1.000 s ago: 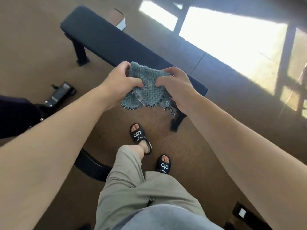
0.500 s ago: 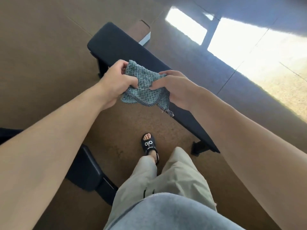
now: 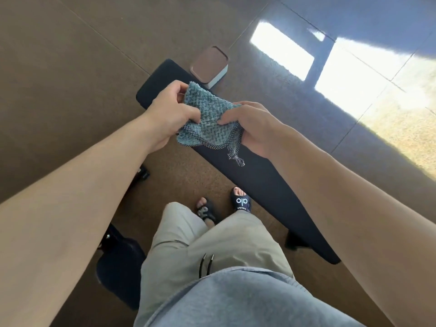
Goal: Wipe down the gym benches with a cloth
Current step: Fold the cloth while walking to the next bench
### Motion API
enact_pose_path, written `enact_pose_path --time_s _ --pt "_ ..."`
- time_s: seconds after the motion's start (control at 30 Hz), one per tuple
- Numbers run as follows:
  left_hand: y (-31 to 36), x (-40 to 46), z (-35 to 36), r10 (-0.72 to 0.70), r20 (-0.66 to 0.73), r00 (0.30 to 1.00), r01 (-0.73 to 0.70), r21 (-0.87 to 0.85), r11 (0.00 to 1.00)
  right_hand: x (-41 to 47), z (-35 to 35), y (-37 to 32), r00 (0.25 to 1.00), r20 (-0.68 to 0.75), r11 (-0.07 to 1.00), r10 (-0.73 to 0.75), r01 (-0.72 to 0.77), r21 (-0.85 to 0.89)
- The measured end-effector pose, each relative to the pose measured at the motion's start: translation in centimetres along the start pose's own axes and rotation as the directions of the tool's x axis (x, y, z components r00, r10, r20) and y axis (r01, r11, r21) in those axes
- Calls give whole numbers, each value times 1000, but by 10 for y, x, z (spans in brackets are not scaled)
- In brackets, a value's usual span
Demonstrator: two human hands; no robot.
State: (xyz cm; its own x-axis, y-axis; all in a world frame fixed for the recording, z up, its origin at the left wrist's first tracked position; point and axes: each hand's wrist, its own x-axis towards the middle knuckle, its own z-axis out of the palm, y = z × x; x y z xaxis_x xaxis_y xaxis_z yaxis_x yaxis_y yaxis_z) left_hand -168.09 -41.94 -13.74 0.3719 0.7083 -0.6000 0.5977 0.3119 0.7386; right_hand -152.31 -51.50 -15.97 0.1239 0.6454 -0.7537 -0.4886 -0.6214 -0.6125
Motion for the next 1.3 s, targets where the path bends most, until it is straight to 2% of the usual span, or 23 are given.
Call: enact_pose_path --time_s 0.23,0.5,0.7,0.9,1.03,1.17,1.3 --pt "29 89 -71 4 64 998 -7 50 999 74 58 -56 997 -79 997 7 -1 74" --pt "59 195 -145 20 259 966 -74 202 976 152 117 -91 969 -246 969 24 38 244" --pt "100 242 -162 25 399 917 -183 362 914 180 125 -118 934 -355 905 38 119 409" --pt "130 287 -171 62 404 913 -240 407 881 211 124 -141 969 -245 822 34 112 558" --pt "145 324 -178 64 430 900 -264 424 866 228 127 -156 989 -148 800 10 80 594" --pt "166 385 -193 66 535 842 -349 447 824 266 146 -180 984 -171 786 39 76 614" --pt "175 454 -208 21 661 750 -436 470 768 323 182 -195 934 -351 736 74 186 651"
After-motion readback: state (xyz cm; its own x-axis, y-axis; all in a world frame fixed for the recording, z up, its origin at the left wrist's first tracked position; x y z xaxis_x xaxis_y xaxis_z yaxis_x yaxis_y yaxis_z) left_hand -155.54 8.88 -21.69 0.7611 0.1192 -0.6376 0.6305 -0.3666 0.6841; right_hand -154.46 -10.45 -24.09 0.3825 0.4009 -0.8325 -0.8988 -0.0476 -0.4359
